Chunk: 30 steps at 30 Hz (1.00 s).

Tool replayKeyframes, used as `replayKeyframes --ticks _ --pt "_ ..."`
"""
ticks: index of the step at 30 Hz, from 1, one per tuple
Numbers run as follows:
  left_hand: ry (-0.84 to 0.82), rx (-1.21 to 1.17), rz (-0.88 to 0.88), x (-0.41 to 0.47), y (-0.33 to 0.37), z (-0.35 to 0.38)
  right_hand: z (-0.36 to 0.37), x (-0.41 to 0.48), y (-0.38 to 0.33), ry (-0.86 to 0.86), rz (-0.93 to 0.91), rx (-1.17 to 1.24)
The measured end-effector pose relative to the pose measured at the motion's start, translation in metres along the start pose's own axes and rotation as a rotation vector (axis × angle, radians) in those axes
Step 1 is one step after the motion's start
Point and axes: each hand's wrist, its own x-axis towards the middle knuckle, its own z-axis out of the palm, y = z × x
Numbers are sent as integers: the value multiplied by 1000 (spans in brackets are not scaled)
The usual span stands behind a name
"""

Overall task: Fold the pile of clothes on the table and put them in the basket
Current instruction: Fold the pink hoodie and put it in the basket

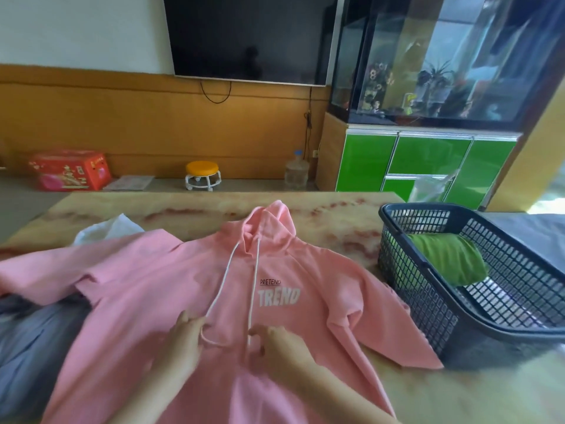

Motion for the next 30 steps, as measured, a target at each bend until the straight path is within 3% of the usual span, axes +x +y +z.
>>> replayKeyframes --ticks 5,8,13,16,19,27,30 --pt "84 -211 -125 13 26 -4 -27 -15 52 73 82 93" --pt "102 -172 -157 5 39 10 -15 -24 61 100 79 133" --pt "206 -261 -70 2 35 11 13 -10 34 147 -72 188" --pt "83 -265 2 -3 34 5 28 -10 17 60 -251 94" --pt "27 -200 167 -11 32 1 22 -20 18 5 -284 83" --pt "306 -146 203 -22 44 12 -39 -52 71 154 -140 150" --pt "275 -183 237 -31 70 16 -52 -53 94 254 -8 179"
